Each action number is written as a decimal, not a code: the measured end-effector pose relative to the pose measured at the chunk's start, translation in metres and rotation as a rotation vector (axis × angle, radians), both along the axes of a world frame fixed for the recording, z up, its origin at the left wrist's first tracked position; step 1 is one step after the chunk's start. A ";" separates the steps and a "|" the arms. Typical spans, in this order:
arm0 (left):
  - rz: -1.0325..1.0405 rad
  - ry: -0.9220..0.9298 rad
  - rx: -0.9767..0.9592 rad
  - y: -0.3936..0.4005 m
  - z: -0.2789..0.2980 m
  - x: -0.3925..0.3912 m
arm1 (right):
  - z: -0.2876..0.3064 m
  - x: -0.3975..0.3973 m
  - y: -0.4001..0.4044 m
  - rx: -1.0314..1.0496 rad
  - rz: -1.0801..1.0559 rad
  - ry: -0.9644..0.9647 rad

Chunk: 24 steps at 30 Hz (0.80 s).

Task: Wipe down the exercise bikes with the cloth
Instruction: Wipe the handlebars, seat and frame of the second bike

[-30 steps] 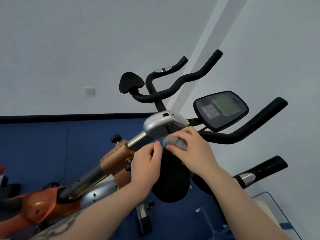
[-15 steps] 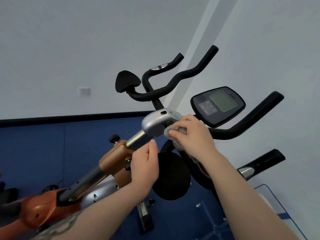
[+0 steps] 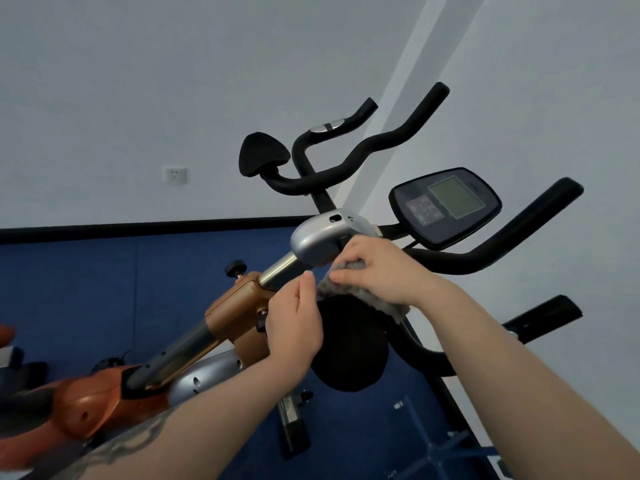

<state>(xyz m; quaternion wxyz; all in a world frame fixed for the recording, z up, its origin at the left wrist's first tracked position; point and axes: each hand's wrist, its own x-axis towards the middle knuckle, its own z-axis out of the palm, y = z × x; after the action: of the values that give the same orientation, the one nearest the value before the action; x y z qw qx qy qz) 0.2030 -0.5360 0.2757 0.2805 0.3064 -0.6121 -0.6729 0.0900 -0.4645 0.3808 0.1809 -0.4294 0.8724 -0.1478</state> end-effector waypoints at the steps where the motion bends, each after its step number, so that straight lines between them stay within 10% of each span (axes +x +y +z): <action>1: -0.002 0.002 -0.004 0.000 0.000 0.000 | 0.000 -0.001 -0.001 -0.013 -0.047 0.114; 7: -0.010 -0.012 -0.018 -0.001 0.000 0.001 | 0.001 0.005 -0.003 0.099 0.064 -0.028; 10: -0.018 -0.005 -0.032 -0.001 -0.002 0.000 | -0.011 0.001 0.006 -0.065 -0.136 0.278; 14: -0.076 0.019 -0.041 -0.005 0.001 0.001 | -0.025 0.006 0.029 -0.244 -0.131 0.059; 20: -0.071 0.042 0.015 -0.027 0.018 -0.014 | -0.034 -0.001 0.055 -0.526 -0.728 0.439; 24: -0.173 0.011 0.006 -0.028 0.039 -0.046 | -0.048 0.013 0.039 -0.519 -0.447 0.297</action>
<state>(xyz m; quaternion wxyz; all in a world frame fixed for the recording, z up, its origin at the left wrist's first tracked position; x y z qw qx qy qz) 0.1568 -0.5638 0.3147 0.2239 0.2493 -0.6327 -0.6982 0.1029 -0.4252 0.3332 -0.0993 -0.2766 0.8949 -0.3359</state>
